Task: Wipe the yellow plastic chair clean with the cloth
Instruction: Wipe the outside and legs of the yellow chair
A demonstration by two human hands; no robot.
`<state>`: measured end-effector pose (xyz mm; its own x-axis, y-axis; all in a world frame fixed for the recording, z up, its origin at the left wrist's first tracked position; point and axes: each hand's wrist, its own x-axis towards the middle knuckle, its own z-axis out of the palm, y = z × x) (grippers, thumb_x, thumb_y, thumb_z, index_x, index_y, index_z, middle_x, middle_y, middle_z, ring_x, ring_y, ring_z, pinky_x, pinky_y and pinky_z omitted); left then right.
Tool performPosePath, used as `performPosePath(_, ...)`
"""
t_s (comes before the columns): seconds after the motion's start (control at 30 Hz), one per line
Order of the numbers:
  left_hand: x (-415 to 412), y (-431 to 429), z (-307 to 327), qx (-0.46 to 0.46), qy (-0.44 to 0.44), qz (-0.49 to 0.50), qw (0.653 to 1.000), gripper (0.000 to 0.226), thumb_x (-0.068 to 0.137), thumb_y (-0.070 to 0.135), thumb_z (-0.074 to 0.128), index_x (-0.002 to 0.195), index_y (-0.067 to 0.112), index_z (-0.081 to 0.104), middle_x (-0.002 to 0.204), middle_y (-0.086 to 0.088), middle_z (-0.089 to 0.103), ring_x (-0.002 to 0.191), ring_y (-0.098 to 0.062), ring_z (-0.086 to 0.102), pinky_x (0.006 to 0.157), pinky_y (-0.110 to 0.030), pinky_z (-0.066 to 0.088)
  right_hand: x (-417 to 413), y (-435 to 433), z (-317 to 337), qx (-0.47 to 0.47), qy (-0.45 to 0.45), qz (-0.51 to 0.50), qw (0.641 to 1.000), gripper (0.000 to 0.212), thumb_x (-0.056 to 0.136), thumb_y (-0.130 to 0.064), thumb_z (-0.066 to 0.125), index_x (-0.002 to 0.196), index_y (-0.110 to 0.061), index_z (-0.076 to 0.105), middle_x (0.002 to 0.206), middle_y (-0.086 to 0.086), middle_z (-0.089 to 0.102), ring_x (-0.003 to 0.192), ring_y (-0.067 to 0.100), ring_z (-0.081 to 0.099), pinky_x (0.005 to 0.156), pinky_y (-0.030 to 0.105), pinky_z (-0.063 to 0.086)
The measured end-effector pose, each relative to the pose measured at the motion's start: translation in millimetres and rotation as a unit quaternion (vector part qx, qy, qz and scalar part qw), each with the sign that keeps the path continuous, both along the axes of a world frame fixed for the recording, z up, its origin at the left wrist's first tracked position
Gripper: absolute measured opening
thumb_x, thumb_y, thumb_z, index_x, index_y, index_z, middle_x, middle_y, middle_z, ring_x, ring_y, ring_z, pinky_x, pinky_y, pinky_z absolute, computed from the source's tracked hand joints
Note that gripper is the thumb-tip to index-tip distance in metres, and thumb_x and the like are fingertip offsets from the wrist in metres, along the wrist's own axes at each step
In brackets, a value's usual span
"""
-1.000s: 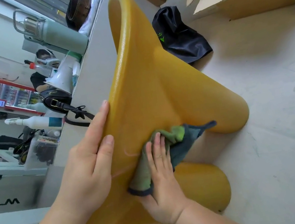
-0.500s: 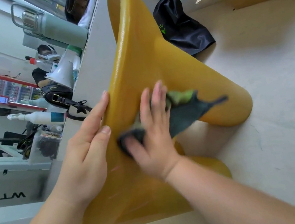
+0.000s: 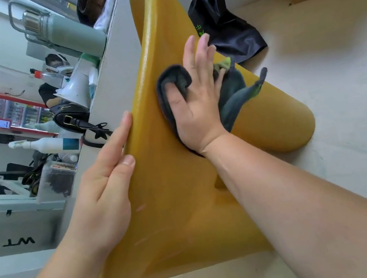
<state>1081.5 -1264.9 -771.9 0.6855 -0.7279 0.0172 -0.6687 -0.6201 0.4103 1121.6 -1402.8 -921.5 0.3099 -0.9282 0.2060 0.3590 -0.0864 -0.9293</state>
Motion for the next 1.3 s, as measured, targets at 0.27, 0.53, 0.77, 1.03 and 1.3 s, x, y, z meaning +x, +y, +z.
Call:
performPosePath(0.27,-4,-1,1,0.033,-0.036,-0.009,0.999,0.054,0.107,0.012,0.034,0.143,0.052,0.039,0.142,0.043,0.040,0.134,0.016,0.034,0.114,-0.019,0.032,-4,141,-90,0.374,-0.010,0.224,0.900,0.062,0.110,-0.044,0.023,0.155,-0.031,-0.017,0.168,-0.007,-0.024,0.156,0.010,-0.017,0.128,0.039,-0.004)
performPosePath(0.53,0,2,-1,0.008,-0.021,-0.019,1.000,0.055,0.106,0.011,0.034,0.144,0.050,0.040,0.144,0.038,0.042,0.137,0.008,0.038,0.116,-0.036,0.034,-5,29,-11,0.021,-0.010,0.043,0.999,0.078,0.099,-0.057,0.022,0.160,-0.018,-0.006,0.169,0.004,-0.017,0.156,0.026,-0.018,0.122,0.048,-0.017)
performPosePath(0.77,1,-2,1,0.042,-0.055,-0.028,0.997,0.053,0.106,0.014,0.035,0.146,0.049,0.035,0.136,0.051,0.037,0.131,0.023,0.031,0.105,-0.003,0.030,10,66,-65,0.174,0.025,0.070,0.982,0.084,0.095,-0.062,0.019,0.162,-0.018,-0.003,0.169,0.002,-0.019,0.155,0.019,-0.021,0.125,0.052,-0.011)
performPosePath(1.03,0,-1,2,0.029,-0.044,-0.032,0.998,0.052,0.105,0.008,0.038,0.145,0.040,0.037,0.137,0.048,0.038,0.133,0.020,0.033,0.104,-0.002,0.029,-46,160,-8,-0.001,-0.024,0.163,0.986,0.094,0.095,-0.077,0.023,0.158,-0.023,-0.021,0.164,-0.001,-0.036,0.151,0.027,-0.034,0.121,0.045,-0.023)
performPosePath(1.3,-6,-13,5,-0.044,0.002,0.040,0.998,0.042,0.105,0.013,0.040,0.137,0.036,0.055,0.127,0.027,0.063,0.118,0.004,0.059,0.100,-0.024,0.051,-20,25,14,-0.105,-0.039,0.044,0.993,0.080,0.099,-0.053,0.034,0.162,-0.012,0.004,0.171,0.014,-0.004,0.157,0.032,-0.014,0.124,0.058,-0.007)
